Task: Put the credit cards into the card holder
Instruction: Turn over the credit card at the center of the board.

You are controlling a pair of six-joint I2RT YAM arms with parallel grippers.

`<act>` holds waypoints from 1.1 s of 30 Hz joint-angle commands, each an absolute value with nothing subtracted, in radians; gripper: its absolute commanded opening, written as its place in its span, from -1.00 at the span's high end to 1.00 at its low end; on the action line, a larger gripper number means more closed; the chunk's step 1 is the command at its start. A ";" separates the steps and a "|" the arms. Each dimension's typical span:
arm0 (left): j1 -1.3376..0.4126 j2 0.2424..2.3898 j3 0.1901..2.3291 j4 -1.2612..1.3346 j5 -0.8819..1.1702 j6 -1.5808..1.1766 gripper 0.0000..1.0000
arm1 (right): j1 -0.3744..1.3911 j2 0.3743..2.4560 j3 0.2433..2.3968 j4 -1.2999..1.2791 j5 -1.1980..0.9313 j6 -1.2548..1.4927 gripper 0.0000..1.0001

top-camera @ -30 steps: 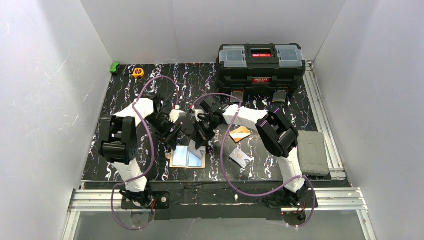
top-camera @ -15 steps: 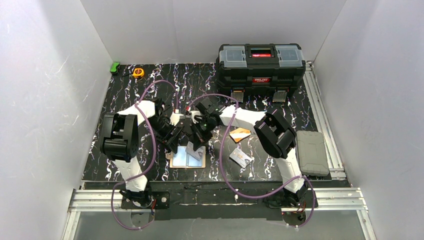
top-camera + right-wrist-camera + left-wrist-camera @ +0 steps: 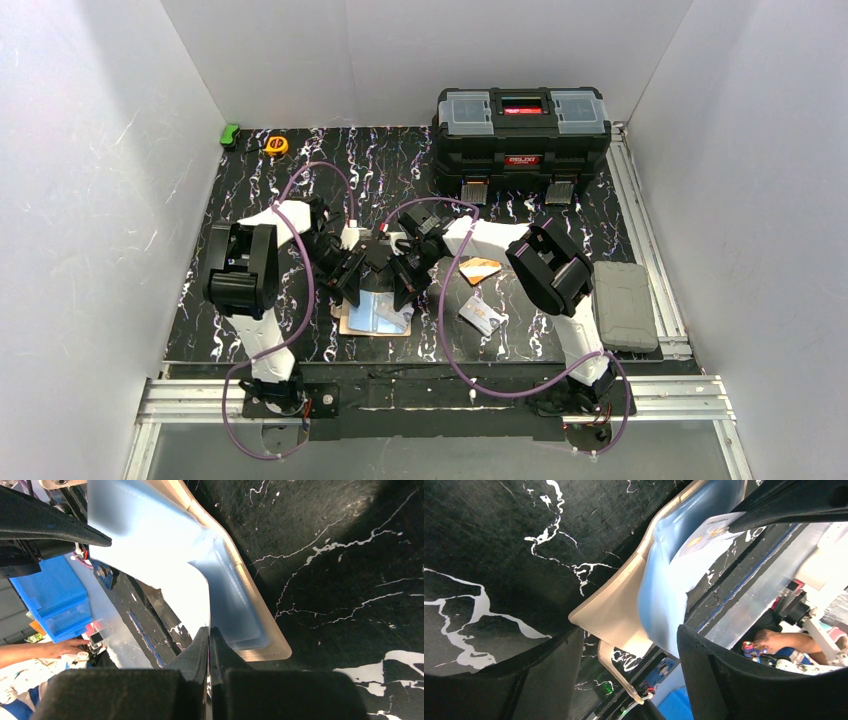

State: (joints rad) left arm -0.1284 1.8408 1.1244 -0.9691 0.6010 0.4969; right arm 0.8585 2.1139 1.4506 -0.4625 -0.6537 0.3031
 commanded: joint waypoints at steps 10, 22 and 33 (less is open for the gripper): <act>-0.122 1.855 1.170 -1.052 0.756 0.518 -0.12 | 0.862 2.120 1.433 -0.464 -0.599 0.271 0.97; -0.112 1.767 1.168 -1.107 0.813 0.495 -0.07 | 0.861 2.120 1.444 -0.467 -0.595 0.268 0.97; -0.083 1.692 1.128 -1.142 0.775 0.469 -0.05 | 0.861 2.120 1.459 -0.468 -0.594 0.266 0.97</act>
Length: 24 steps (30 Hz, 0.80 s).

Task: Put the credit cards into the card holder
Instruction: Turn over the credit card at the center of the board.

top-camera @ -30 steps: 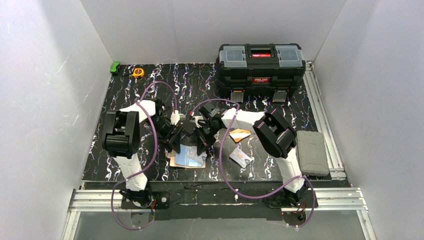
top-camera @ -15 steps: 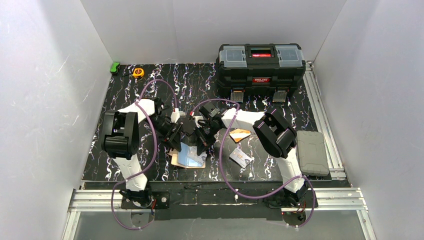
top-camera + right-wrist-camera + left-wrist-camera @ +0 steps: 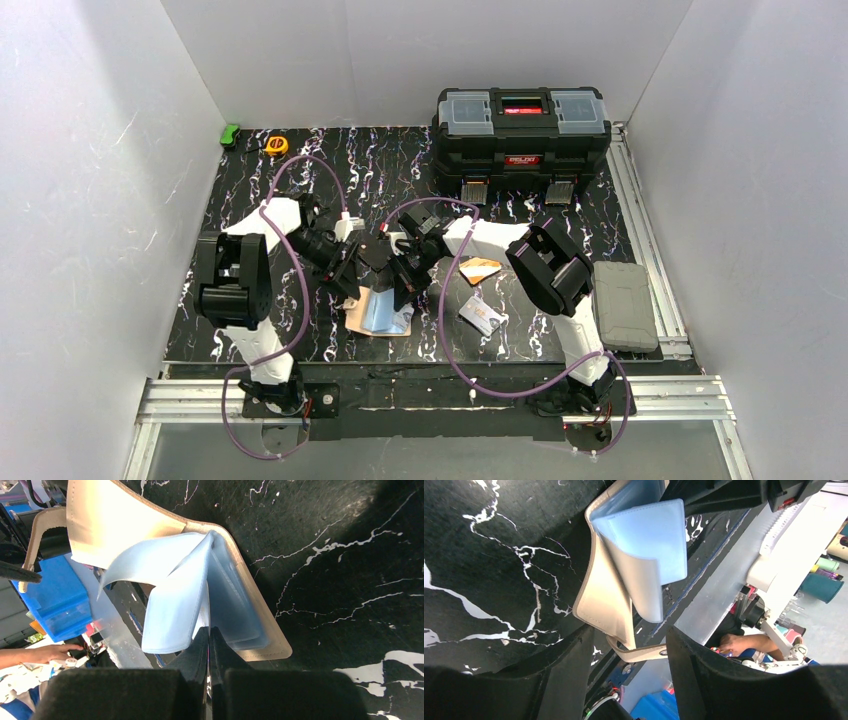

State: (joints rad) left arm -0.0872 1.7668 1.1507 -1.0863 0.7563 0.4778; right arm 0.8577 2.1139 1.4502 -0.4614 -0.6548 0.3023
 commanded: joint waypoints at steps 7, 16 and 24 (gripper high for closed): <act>-0.083 1.706 1.127 -1.154 0.776 0.467 -0.05 | 0.861 2.114 1.469 -0.464 -0.594 0.270 0.97; -0.081 1.739 1.143 -1.139 0.837 0.431 -0.06 | 0.861 2.105 1.465 -0.456 -0.595 0.272 0.97; -0.083 1.779 1.179 -1.120 0.900 0.385 -0.06 | 0.861 2.100 1.463 -0.456 -0.592 0.268 0.97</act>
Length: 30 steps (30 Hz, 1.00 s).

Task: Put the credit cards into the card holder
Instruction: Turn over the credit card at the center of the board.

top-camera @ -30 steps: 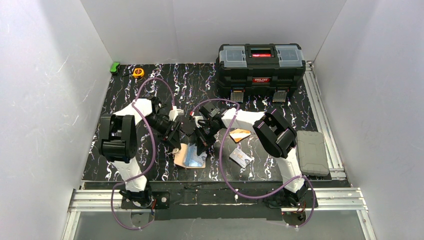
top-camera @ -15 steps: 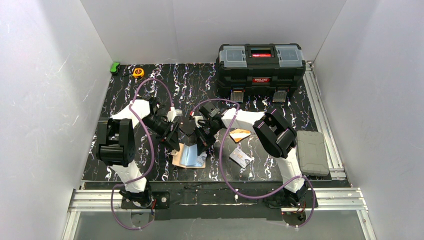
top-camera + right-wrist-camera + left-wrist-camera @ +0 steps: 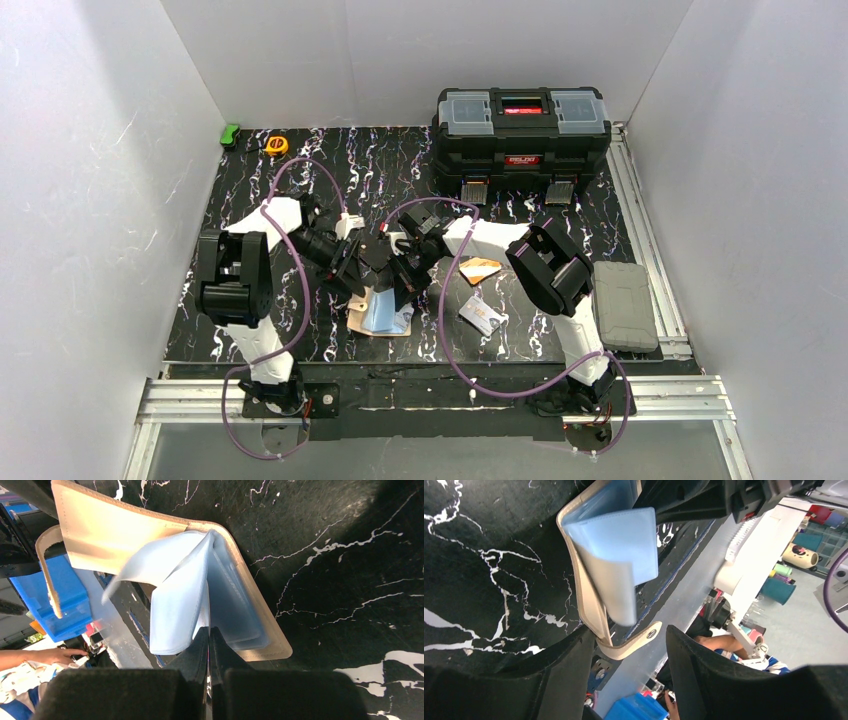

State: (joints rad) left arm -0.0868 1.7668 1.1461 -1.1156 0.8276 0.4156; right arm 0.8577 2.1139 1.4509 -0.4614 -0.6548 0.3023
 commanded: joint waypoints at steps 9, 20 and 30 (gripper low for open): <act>-0.104 1.786 1.180 -1.075 0.819 0.400 -0.06 | 0.861 2.094 1.473 -0.462 -0.594 0.268 0.97; -0.100 1.799 1.182 -1.114 0.825 0.502 -0.16 | 0.862 2.037 1.485 -0.415 -0.621 0.291 0.97; -0.074 1.836 1.204 -1.178 0.889 0.582 -0.24 | 0.874 2.091 1.547 -0.409 -0.667 0.298 0.97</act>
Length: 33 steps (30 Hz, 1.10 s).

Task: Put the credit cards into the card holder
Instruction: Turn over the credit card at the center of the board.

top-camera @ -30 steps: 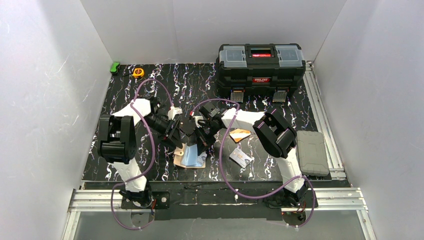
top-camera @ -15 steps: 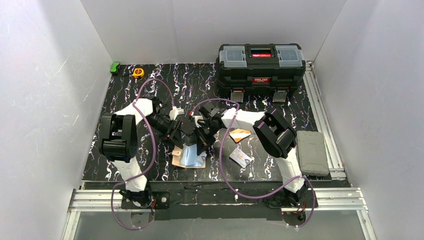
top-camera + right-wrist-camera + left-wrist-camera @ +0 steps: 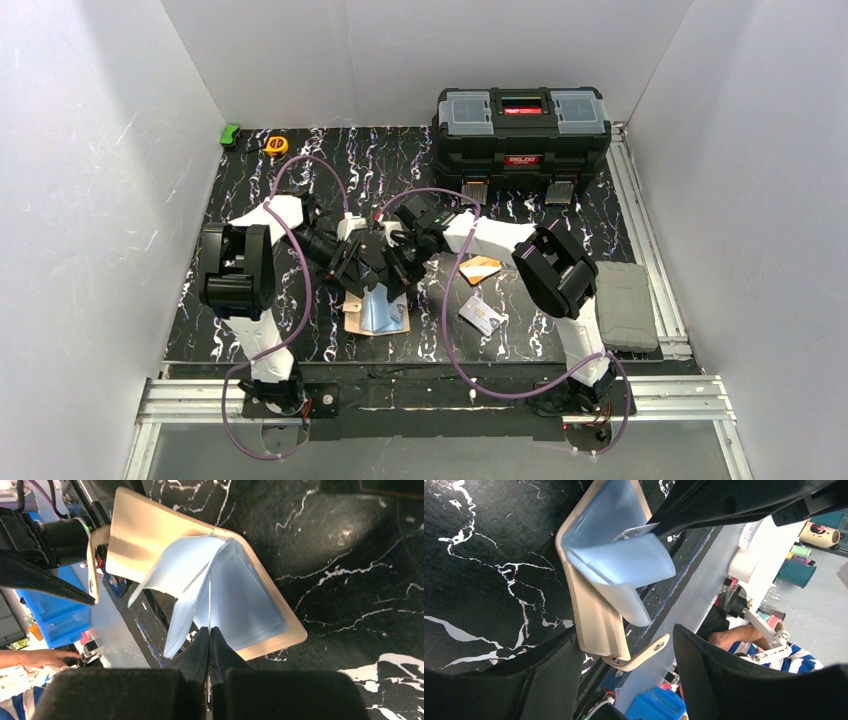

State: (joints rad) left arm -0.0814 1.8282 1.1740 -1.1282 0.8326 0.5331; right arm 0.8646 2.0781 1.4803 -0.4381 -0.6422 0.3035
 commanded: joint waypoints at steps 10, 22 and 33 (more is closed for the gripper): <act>-0.071 1.856 1.206 -1.178 0.885 0.594 -0.23 | 0.876 2.090 1.539 -0.359 -0.723 0.313 0.97; -0.069 1.886 1.207 -1.161 0.807 0.638 -0.07 | 0.884 2.155 1.610 -0.389 -0.781 0.306 0.97; -0.069 1.947 1.211 -1.178 0.755 0.702 0.27 | 0.891 2.189 1.650 -0.412 -0.781 0.299 0.97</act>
State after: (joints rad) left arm -0.0517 1.9236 1.1946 -1.1389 0.7620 0.6239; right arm 0.8696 2.1731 1.5974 -0.4423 -0.7513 0.3107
